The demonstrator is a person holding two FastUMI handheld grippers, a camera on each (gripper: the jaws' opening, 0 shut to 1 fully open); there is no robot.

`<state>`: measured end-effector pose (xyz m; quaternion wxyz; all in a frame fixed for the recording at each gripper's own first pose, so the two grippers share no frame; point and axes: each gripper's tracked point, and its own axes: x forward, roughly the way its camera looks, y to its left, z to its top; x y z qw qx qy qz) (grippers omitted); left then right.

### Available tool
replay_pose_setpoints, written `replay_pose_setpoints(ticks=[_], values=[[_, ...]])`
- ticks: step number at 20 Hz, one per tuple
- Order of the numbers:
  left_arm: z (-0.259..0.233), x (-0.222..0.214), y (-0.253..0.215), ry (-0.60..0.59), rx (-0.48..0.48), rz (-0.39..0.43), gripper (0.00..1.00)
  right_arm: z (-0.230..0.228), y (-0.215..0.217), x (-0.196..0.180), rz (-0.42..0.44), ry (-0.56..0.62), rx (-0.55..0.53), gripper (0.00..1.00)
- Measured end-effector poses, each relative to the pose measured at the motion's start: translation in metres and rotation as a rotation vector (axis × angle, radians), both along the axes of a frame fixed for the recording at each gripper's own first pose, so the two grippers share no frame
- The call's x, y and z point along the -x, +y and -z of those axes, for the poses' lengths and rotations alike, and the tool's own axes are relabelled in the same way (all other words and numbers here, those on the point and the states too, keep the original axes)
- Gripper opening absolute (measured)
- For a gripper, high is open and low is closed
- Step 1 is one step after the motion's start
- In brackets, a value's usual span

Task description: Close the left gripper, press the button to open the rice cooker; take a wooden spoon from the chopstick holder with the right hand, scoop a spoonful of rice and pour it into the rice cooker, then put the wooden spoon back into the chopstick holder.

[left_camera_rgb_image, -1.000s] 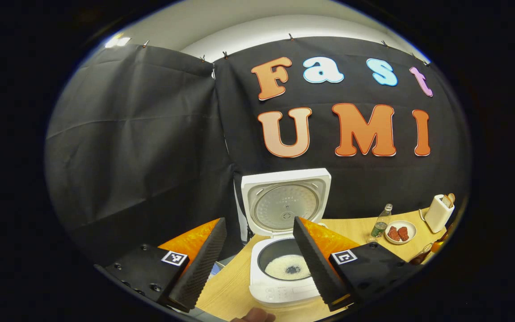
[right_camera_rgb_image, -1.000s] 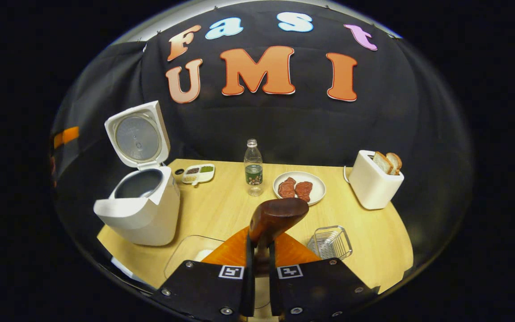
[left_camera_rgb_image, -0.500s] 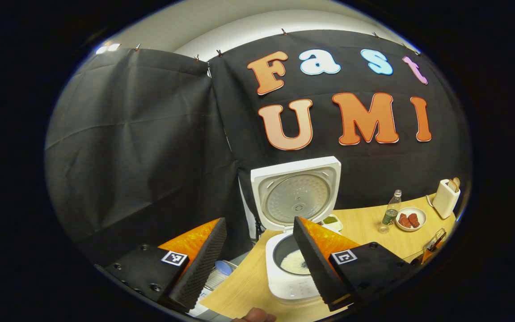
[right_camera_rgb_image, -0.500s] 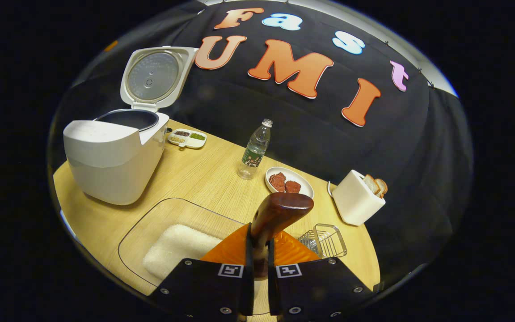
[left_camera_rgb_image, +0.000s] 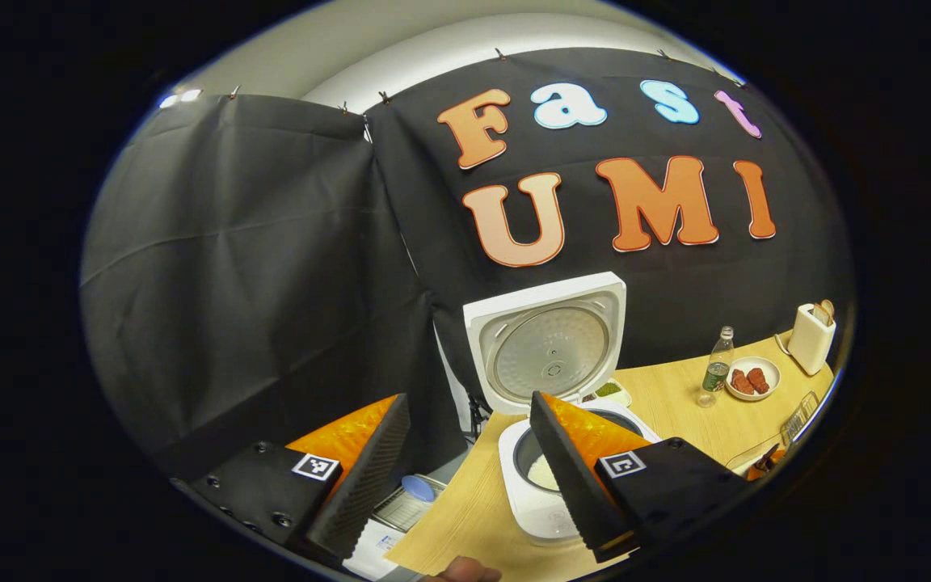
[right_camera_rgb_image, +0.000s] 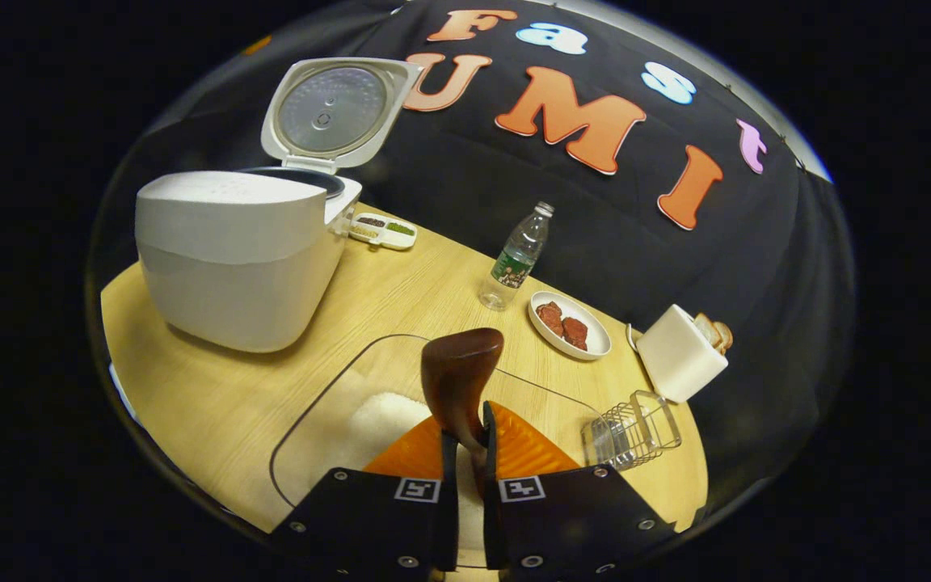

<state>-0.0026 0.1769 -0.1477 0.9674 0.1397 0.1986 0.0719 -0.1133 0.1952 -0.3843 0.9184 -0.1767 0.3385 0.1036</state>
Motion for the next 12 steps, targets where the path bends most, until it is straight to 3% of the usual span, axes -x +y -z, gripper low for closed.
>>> replay_pose_setpoints(ticks=[1, 2, 12], values=[[0.002, -0.001, 0.000, 0.003, 0.000, 0.004, 1.00, 0.000, -0.001, -0.001, 0.032, 0.011, -0.026, 0.16], [0.004, -0.001, 0.000, 0.007, -0.001, 0.008, 0.99, -0.003, -0.001, -0.004, 0.064, 0.019, -0.068, 0.12], [0.016, -0.003, 0.002, 0.039, 0.003, 0.030, 1.00, -0.010, -0.003, -0.005, 0.344, 0.202, -0.468, 0.12]])
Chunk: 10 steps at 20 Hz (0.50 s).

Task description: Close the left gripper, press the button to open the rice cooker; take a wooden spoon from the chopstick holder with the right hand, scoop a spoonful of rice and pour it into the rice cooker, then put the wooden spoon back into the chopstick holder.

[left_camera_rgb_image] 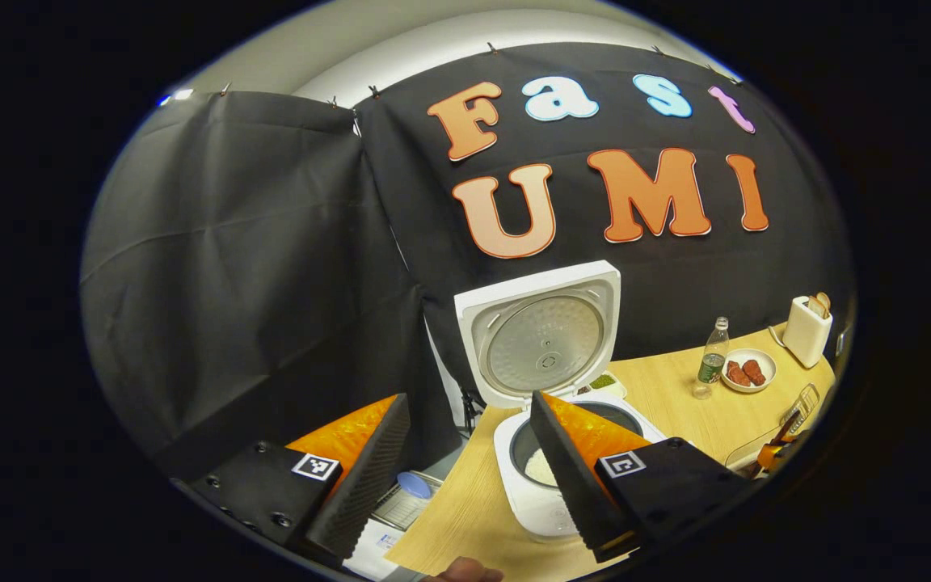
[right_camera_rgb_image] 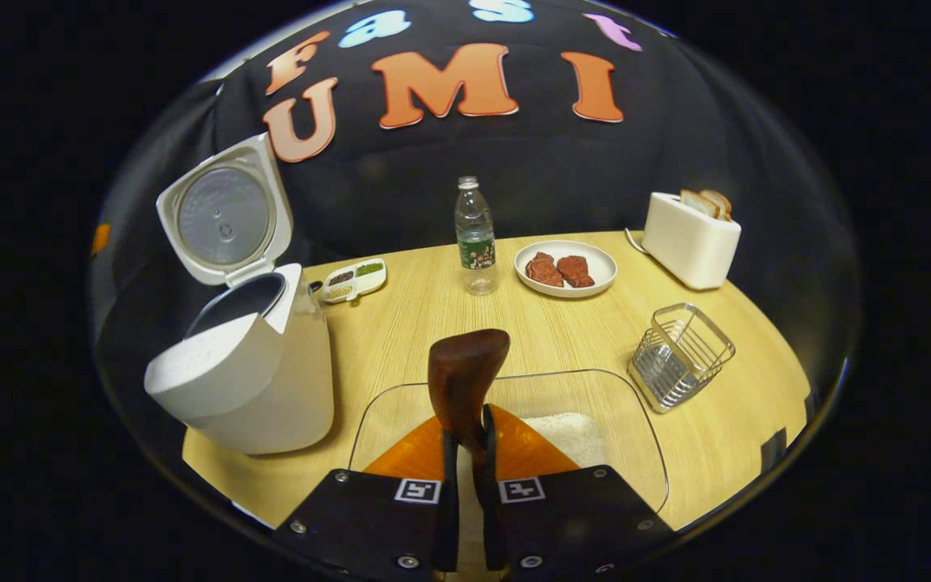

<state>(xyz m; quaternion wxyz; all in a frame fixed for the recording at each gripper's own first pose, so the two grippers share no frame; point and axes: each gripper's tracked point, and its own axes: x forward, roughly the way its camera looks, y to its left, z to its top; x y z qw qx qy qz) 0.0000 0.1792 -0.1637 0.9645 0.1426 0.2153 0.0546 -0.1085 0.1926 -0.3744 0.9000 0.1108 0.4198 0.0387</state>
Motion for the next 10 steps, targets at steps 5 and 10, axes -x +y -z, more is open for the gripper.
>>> replay_pose_setpoints(ticks=[5, 10], values=[[0.0050, -0.0015, 0.0012, 0.017, 0.002, 0.010, 0.98, -0.0015, 0.0070, -0.0020, 0.096, 0.069, -0.188, 0.12], [0.0046, -0.0045, -0.0005, 0.011, 0.011, 0.022, 1.00, 0.0029, 0.0009, -0.0037, 0.171, 0.143, -0.312, 0.12]])
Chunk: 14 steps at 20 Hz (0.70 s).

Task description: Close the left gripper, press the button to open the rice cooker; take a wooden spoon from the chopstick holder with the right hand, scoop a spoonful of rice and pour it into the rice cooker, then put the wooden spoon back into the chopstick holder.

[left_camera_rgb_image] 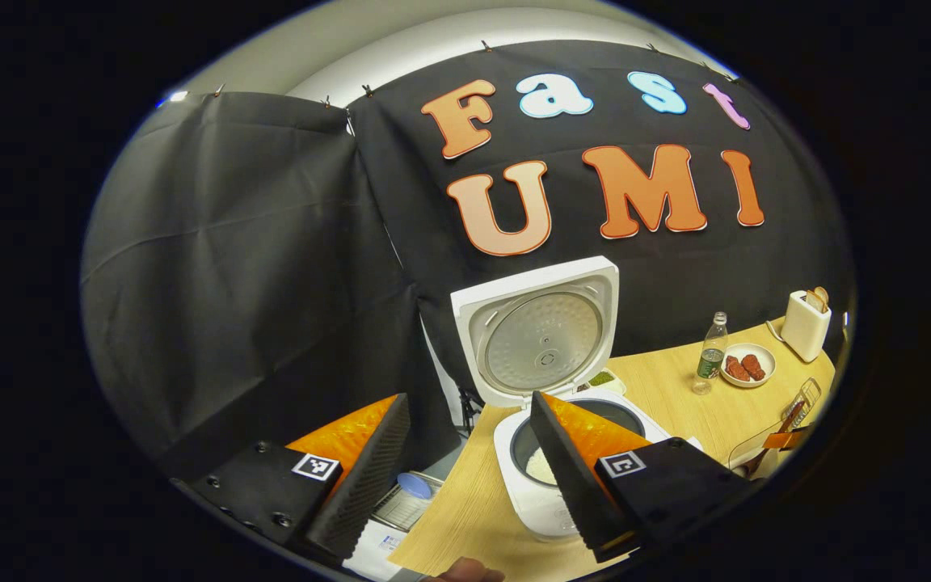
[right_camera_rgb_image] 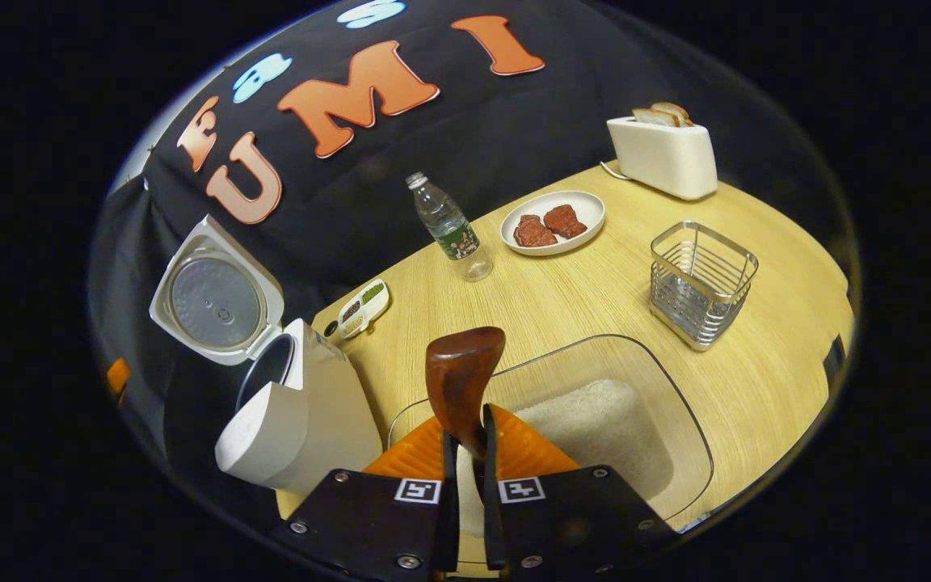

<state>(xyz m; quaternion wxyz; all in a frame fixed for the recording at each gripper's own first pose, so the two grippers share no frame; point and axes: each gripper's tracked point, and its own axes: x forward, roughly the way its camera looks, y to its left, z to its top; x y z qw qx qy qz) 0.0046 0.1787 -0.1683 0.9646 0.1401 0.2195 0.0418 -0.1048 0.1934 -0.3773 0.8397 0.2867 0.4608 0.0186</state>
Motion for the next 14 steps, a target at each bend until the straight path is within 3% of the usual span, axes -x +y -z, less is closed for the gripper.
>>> replay_pose_setpoints(ticks=[4, 14], values=[[0.006, 0.000, 0.000, 0.008, 0.006, 0.004, 0.99, -0.005, 0.004, -0.001, 0.062, 0.053, -0.195, 0.12], [0.013, -0.008, -0.018, 0.010, 0.045, 0.011, 1.00, -0.037, -0.030, -0.026, 0.208, 0.035, -0.475, 0.11]])
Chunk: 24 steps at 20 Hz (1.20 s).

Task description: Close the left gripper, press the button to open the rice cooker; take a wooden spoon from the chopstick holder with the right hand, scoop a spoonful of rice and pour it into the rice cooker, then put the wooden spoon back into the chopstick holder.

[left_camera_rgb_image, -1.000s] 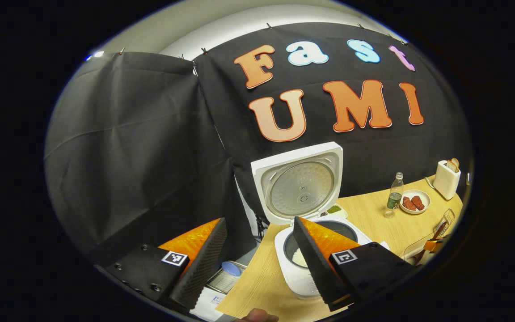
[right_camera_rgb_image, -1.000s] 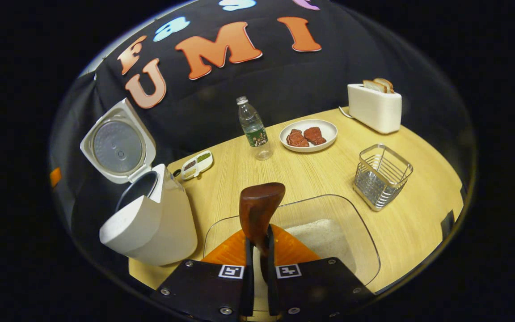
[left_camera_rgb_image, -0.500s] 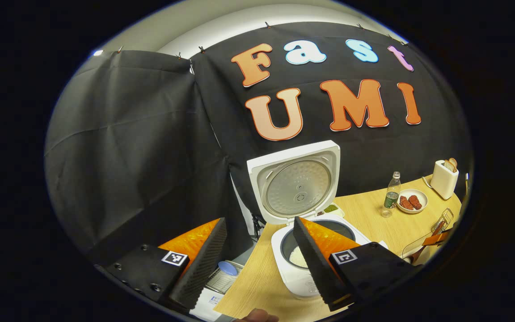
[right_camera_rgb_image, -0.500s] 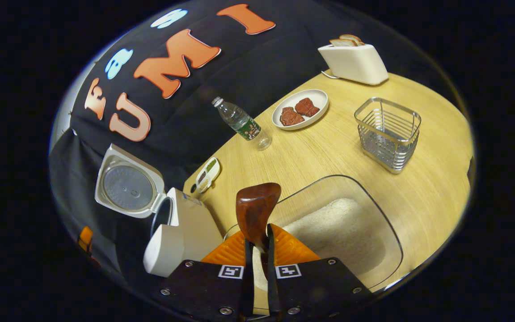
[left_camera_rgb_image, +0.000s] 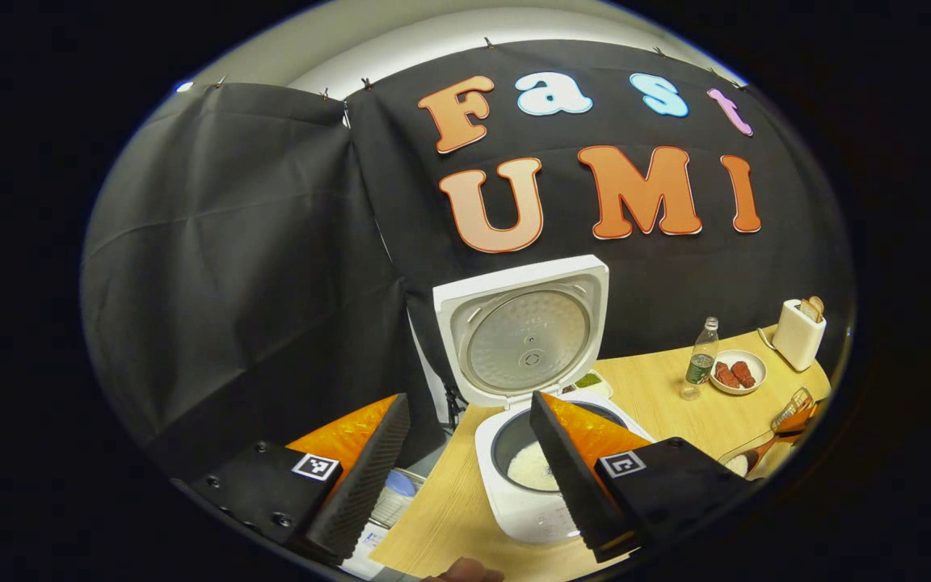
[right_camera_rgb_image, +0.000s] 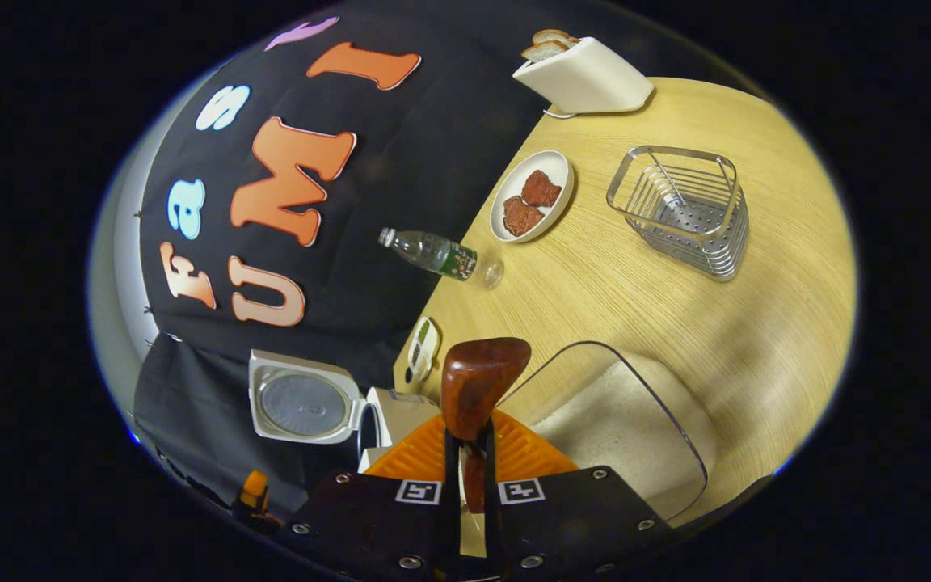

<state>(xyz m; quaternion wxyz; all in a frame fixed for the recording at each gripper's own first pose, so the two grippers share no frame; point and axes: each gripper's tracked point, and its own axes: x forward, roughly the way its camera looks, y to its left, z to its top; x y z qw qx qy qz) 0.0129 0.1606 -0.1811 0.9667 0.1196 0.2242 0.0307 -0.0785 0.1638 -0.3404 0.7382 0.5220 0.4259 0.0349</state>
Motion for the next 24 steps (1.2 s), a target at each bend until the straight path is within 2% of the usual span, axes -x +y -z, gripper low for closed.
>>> replay_pose_setpoints(ticks=[7, 14, 19, 24], values=[[-0.004, -0.002, -0.008, -0.019, 0.029, -0.012, 1.00, -0.027, -0.021, -0.018, 0.028, -0.058, -0.063, 0.11], [-0.001, 0.004, 0.004, -0.011, 0.028, -0.044, 1.00, -0.038, -0.047, -0.025, 0.121, -0.067, -0.199, 0.12], [0.000, 0.002, 0.012, -0.014, 0.029, -0.055, 1.00, -0.058, -0.039, -0.045, 0.196, -0.085, -0.366, 0.12], [0.000, -0.004, 0.021, -0.031, 0.038, -0.069, 1.00, -0.076, -0.010, -0.066, 0.180, -0.095, -0.437, 0.11]])
